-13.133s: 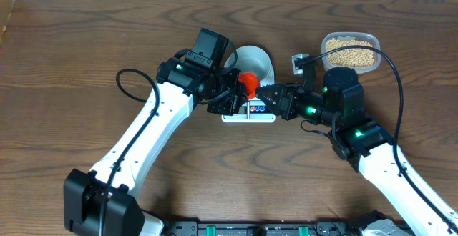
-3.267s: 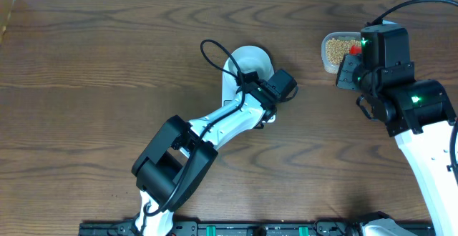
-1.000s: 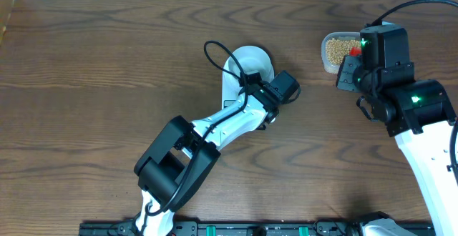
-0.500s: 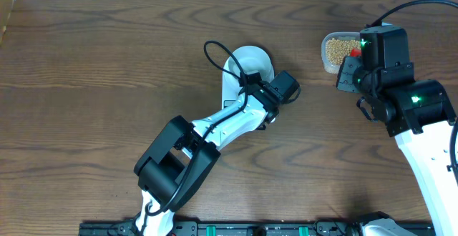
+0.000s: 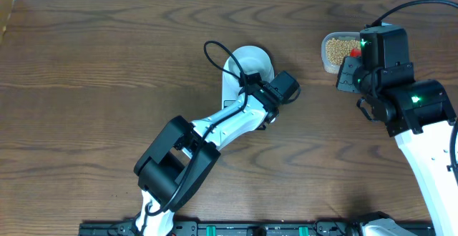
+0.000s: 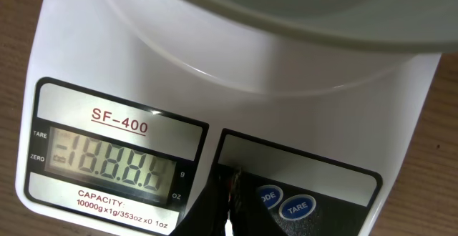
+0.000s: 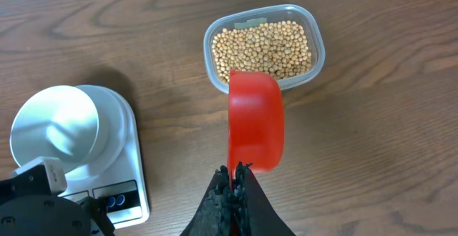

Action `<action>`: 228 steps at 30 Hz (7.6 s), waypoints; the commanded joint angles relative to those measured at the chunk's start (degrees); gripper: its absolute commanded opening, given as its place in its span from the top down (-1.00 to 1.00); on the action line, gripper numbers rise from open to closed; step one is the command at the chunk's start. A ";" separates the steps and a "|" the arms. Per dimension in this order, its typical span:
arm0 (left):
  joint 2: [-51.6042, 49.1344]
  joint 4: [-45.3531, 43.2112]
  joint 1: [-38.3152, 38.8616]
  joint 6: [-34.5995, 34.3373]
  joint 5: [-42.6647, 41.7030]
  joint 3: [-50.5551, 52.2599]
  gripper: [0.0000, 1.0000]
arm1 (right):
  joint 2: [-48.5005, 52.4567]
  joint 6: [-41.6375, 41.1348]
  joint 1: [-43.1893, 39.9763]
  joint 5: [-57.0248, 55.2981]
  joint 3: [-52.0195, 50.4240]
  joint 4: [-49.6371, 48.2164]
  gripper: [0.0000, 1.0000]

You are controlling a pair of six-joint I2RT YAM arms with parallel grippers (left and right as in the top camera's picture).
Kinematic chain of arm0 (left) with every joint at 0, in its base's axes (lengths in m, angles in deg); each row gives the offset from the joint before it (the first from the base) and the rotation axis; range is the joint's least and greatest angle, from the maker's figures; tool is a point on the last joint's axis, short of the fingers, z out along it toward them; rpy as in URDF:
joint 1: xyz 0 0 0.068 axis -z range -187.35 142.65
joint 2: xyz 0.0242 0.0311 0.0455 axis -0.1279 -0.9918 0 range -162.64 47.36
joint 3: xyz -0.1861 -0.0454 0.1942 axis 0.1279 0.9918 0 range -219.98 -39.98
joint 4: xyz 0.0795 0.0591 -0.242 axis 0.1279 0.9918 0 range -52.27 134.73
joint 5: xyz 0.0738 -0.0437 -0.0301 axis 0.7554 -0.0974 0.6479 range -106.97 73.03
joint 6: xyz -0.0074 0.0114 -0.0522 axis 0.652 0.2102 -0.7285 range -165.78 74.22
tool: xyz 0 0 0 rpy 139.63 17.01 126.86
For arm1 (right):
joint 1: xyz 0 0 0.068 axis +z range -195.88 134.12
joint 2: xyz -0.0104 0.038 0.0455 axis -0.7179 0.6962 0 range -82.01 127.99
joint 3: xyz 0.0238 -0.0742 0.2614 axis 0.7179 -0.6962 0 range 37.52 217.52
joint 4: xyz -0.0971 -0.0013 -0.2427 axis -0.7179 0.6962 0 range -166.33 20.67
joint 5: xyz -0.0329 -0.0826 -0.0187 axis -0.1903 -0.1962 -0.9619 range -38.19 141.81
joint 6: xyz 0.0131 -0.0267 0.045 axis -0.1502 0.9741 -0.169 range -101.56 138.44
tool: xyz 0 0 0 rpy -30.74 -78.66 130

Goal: Scoop item into bowl and weigh 50g on scale

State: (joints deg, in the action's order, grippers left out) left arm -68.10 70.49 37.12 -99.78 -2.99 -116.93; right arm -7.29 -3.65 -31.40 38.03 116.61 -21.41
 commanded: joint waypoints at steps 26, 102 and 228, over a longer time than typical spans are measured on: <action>16.17 13.73 -1.88 14.16 -1.29 0.76 0.85 | -0.20 0.96 -0.31 -0.87 1.05 -0.04 0.97; 21.27 11.56 -36.30 30.53 -10.80 0.79 0.86 | 4.33 12.94 -22.05 6.08 1.05 -17.51 0.97; 7.21 -22.36 0.55 -2.86 3.13 18.12 0.86 | 7.80 12.79 -21.94 17.18 1.05 -13.73 0.97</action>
State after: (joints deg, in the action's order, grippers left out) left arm -59.20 47.75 38.21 -102.73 -0.54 -99.05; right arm 0.36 8.46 -53.17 54.88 116.64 -35.23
